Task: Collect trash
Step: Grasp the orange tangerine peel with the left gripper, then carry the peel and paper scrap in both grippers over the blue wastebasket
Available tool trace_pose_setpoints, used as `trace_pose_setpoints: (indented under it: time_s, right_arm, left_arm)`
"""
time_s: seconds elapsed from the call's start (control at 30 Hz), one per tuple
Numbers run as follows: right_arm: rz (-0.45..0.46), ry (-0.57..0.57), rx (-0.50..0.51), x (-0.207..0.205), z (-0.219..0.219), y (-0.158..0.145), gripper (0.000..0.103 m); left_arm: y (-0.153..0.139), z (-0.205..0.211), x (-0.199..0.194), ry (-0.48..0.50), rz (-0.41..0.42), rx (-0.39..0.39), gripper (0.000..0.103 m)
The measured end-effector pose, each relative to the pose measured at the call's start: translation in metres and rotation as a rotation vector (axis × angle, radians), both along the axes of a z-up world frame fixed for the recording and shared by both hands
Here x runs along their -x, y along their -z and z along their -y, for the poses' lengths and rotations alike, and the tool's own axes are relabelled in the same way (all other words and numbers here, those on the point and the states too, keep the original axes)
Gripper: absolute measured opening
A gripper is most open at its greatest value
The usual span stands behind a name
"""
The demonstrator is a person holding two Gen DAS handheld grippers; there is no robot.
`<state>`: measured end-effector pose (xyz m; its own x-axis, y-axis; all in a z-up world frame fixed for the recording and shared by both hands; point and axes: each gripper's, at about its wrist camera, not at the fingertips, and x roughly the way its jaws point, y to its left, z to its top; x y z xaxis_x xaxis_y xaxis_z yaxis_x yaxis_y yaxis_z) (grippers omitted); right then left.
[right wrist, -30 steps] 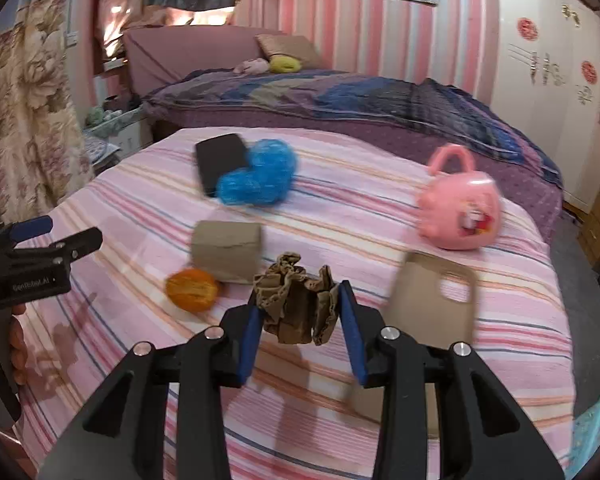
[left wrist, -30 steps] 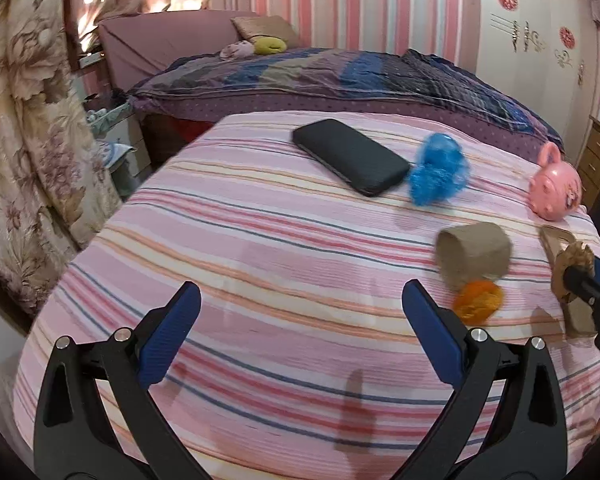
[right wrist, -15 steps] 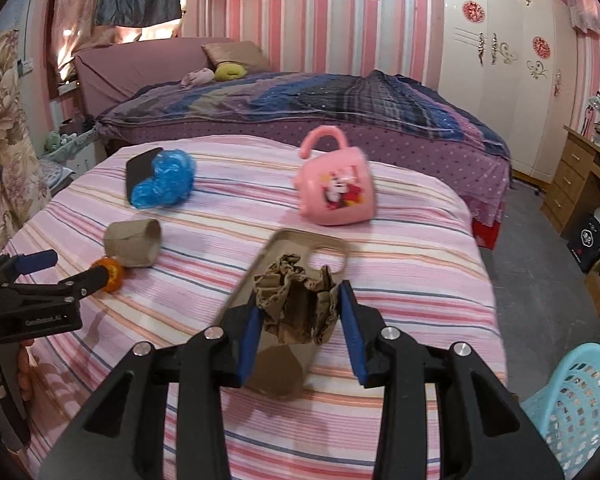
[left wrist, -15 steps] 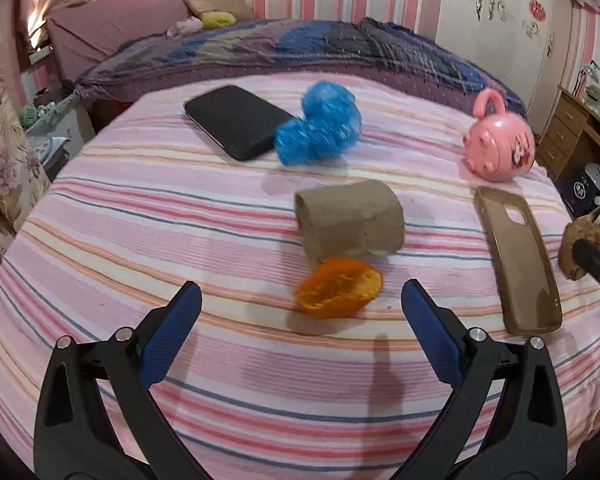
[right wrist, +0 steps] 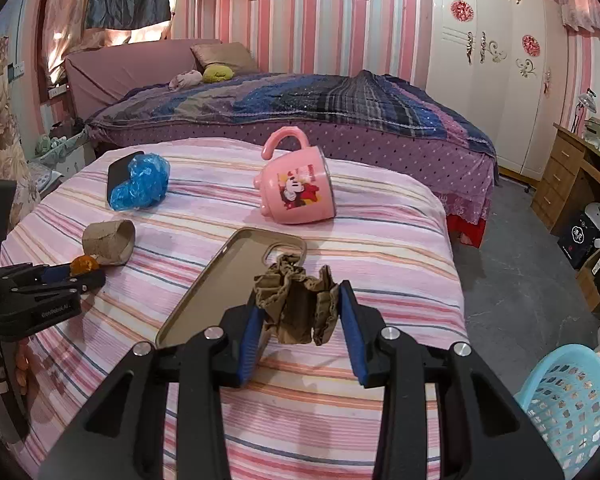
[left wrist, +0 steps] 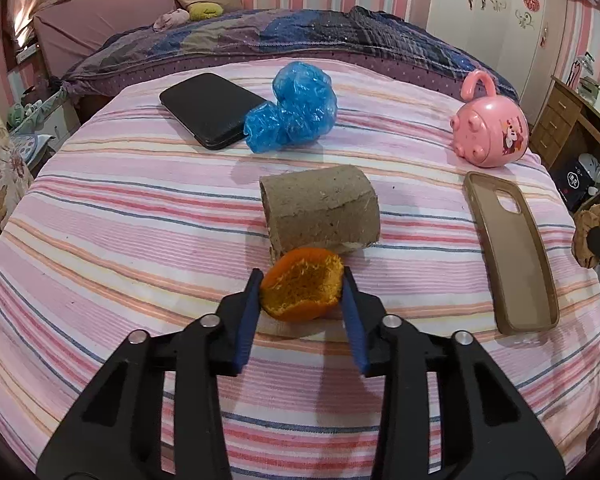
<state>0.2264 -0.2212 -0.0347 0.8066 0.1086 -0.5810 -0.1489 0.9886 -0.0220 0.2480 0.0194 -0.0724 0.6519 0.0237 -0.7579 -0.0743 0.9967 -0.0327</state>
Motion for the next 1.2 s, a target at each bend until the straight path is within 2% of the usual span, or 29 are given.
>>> trace_pose_setpoints:
  time_s: [0.37,0.6,0.8,0.93,1.1,1.2]
  right_arm:
    - [0.024,0.017,0.018,0.019,0.023,-0.008,0.037]
    - [0.036,0.063,0.032,0.04,0.068,-0.013,0.037]
    - [0.04,0.118,0.04,0.057,0.117,-0.013,0.037]
    - [0.048,0.165,0.038,0.067,0.148,-0.013,0.037]
    - [0.054,0.233,0.035,0.081,0.189,-0.011,0.037]
    - [0.049,0.27,0.033,0.088,0.212,-0.008,0.037]
  left_arm:
    - [-0.013,0.016,0.019,0.028,0.065,-0.028,0.033]
    - [-0.026,0.05,0.039,0.093,0.126,-0.053,0.033]
    - [-0.038,0.096,0.058,0.156,0.185,-0.065,0.033]
    - [-0.04,0.133,0.066,0.203,0.207,-0.102,0.033]
    - [-0.038,0.182,0.071,0.261,0.2,-0.042,0.033]
    - [-0.038,0.217,0.077,0.317,0.208,-0.039,0.033]
